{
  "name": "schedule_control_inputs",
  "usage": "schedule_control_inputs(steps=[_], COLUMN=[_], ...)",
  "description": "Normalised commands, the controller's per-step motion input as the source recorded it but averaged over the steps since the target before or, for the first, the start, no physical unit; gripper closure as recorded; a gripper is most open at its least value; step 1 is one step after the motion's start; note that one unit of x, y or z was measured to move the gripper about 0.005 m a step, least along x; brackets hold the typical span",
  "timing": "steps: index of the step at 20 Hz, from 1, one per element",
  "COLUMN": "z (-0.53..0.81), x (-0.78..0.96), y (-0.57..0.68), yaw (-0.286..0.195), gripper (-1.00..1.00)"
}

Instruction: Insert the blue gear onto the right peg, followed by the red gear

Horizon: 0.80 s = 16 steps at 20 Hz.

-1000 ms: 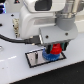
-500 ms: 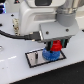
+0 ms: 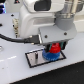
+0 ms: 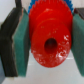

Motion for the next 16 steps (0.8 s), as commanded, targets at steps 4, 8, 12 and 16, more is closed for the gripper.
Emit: schedule_control_inputs(steps=[4, 8, 12, 16], z=[-0.01, 0.38, 0.13, 0.02], x=[0.04, 0.00, 0.00, -0.02], y=[0.00, 0.01, 0.00, 0.00], yaw=[0.000, 0.000, 0.000, 0.000], gripper=[1.00, 1.00, 1.00, 1.00])
